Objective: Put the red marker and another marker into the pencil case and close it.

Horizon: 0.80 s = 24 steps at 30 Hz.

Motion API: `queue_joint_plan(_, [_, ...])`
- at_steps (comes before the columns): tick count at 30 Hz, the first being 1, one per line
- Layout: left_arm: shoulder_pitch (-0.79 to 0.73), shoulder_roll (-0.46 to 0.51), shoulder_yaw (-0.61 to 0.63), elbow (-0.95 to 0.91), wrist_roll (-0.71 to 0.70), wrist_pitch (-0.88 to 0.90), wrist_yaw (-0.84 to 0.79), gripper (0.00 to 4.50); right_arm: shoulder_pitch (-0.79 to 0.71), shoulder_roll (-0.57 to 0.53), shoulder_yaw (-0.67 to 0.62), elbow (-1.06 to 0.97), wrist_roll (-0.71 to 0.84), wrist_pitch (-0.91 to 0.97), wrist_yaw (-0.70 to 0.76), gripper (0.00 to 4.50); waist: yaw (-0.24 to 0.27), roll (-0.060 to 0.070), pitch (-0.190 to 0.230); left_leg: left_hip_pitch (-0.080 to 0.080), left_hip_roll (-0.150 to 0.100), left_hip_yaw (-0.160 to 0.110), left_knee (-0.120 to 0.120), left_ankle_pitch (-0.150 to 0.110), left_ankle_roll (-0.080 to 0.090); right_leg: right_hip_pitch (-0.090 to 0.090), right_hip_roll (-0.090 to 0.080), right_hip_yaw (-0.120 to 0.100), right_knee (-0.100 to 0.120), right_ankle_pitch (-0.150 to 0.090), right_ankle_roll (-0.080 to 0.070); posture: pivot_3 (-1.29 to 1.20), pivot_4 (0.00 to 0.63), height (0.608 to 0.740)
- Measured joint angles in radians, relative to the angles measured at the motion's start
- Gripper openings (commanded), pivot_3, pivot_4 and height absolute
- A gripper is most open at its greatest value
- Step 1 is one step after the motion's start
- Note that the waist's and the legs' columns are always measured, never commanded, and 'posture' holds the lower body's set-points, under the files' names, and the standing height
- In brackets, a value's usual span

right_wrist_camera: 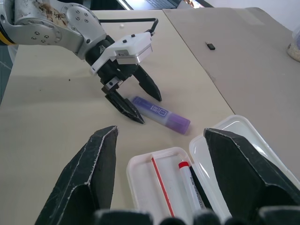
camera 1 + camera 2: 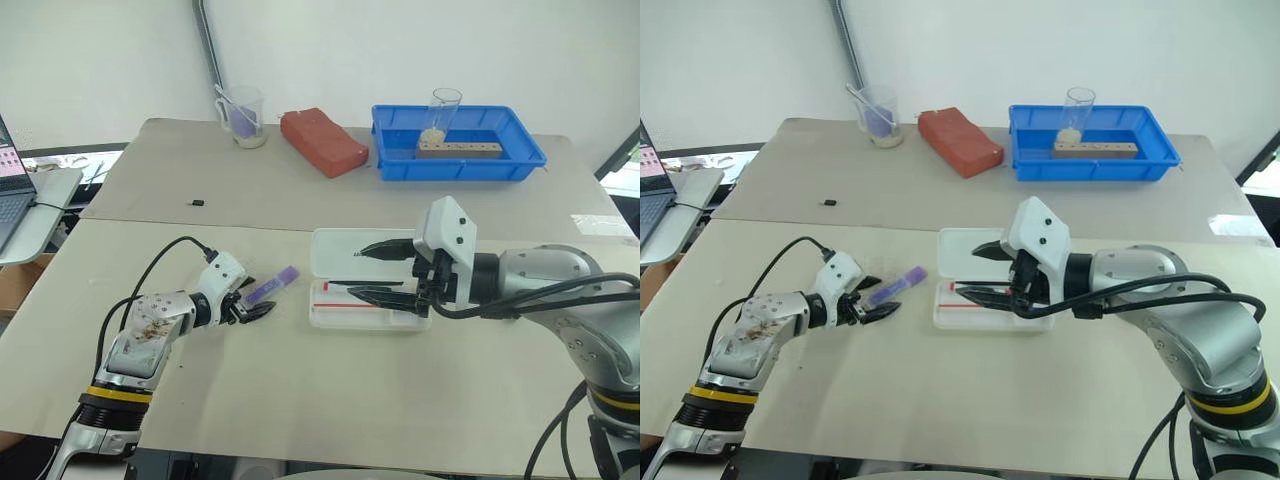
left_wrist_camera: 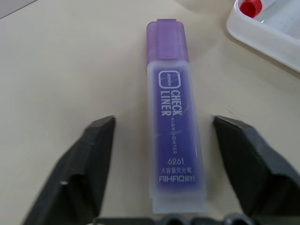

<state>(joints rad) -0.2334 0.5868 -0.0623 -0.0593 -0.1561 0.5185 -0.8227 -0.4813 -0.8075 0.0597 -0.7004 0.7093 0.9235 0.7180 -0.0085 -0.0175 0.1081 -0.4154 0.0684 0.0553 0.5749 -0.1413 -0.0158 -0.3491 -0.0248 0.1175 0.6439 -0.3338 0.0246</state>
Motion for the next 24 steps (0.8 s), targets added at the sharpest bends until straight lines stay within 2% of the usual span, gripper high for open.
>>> queue_joint_plan(2, [0.000,0.000,0.000,0.002,-0.001,-0.007,0.000,1.15,0.001,-0.005,0.000,0.003,-0.002,0.000,0.000,3.26,-0.003,0.000,0.000,0.000,0.000,0.000,0.000,0.000,0.000,0.000,0.000,0.000,0.000,0.000,0.000,0.00,0.150,0.740])
queue_joint_plan(3, [0.000,0.002,0.000,0.004,-0.003,-0.011,0.000,0.93,0.003,-0.007,0.000,0.003,-0.002,0.000,0.000,3.26,-0.004,0.000,0.000,0.000,0.000,0.000,0.000,0.000,0.000,0.000,0.000,0.000,0.000,0.000,0.000,0.00,0.150,0.740])
queue_joint_plan(7, [-0.005,0.016,0.001,0.014,-0.004,-0.016,-0.005,0.94,0.022,-0.009,-0.002,0.003,-0.004,0.000,-0.001,3.26,-0.005,0.000,0.000,0.000,0.000,0.000,0.000,0.000,0.000,0.000,0.000,0.000,0.000,0.000,0.000,0.00,0.150,0.740])
queue_joint_plan(11, [-0.091,0.056,0.040,0.052,-0.010,-0.041,-0.007,0.94,0.086,-0.052,-0.034,0.003,-0.020,-0.007,0.004,3.26,0.000,-0.002,0.001,-0.001,0.000,-0.001,0.000,0.000,0.000,-0.001,0.000,-0.001,0.000,0.000,0.000,0.00,0.150,0.740])
queue_joint_plan(15, [-0.169,0.122,0.097,-0.065,-0.118,-0.027,-0.107,0.94,0.218,-0.127,-0.106,0.005,-0.054,-0.031,0.030,3.26,0.000,-0.003,0.000,-0.002,-0.001,0.001,0.000,0.000,0.000,0.000,-0.001,0.000,-0.002,0.000,0.000,0.00,0.150,0.740])
queue_joint_plan(20, [-0.201,0.185,-0.031,-0.211,-0.157,-0.016,-0.261,0.94,0.276,-0.150,-0.158,0.005,-0.065,-0.053,0.055,3.26,-0.011,0.001,-0.001,0.000,-0.001,0.001,-0.001,0.000,0.000,0.001,0.001,0.001,-0.002,0.000,0.000,0.00,0.150,0.740])
queue_joint_plan(24, [-0.203,0.132,-0.165,-0.224,-0.127,-0.034,-0.286,0.94,0.303,-0.150,-0.165,0.008,-0.073,-0.064,0.059,3.26,-0.009,0.000,-0.001,-0.001,0.000,-0.001,0.000,0.000,0.000,0.001,0.002,0.001,-0.001,-0.001,0.000,0.00,0.150,0.740])
